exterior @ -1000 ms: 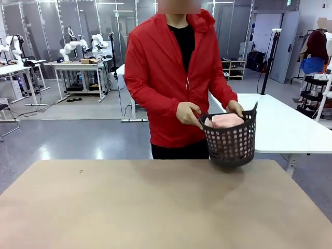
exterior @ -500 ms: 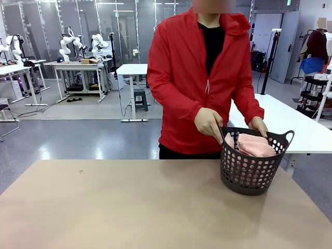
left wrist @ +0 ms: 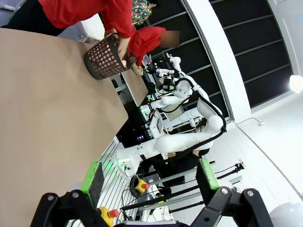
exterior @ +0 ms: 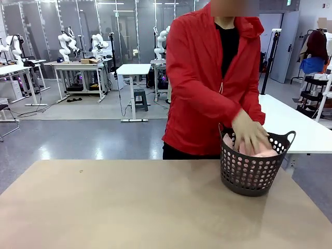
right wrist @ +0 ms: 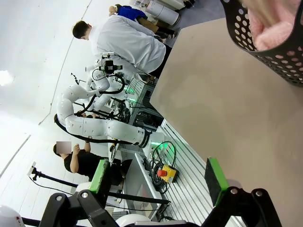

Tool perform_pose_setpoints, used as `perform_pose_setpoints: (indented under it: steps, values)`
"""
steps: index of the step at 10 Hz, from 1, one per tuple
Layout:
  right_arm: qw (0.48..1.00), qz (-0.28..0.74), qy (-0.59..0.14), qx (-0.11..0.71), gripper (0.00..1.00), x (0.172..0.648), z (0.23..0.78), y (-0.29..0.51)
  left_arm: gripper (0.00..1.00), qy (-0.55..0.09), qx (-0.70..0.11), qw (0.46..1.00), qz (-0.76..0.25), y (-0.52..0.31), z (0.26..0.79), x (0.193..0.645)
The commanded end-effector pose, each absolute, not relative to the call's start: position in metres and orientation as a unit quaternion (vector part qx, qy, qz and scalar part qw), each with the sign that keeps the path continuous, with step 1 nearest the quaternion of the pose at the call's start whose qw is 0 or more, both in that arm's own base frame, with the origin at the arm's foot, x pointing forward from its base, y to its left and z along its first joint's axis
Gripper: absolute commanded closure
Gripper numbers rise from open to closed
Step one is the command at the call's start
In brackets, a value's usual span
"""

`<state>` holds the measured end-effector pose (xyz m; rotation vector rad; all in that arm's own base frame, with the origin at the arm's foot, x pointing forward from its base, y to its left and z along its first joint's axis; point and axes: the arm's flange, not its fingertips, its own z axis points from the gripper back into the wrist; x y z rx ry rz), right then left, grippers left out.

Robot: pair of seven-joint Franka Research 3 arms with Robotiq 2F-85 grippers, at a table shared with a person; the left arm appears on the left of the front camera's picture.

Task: Fold the towel.
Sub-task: Grab the top end of the 100 cm Hotel Towel extended by the human.

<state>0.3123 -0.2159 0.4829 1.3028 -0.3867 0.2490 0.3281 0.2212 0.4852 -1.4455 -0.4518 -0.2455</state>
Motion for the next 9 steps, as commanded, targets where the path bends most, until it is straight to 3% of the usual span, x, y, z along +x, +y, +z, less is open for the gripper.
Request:
perform_pose_setpoints:
  steps: [1, 9]
  values:
    - [0.764, 0.122, -0.187, 0.605, 0.0, 0.3134, 0.4835, -0.2177, 0.0, -0.209, -0.661, 0.711, -0.118, 0.2217, 0.4842, 0.3274]
    - [0.764, 0.122, -0.187, 0.605, 0.0, 0.3134, 0.4835, -0.2177, 0.0, -0.209, -0.661, 0.711, -0.118, 0.2217, 0.4842, 0.3274]
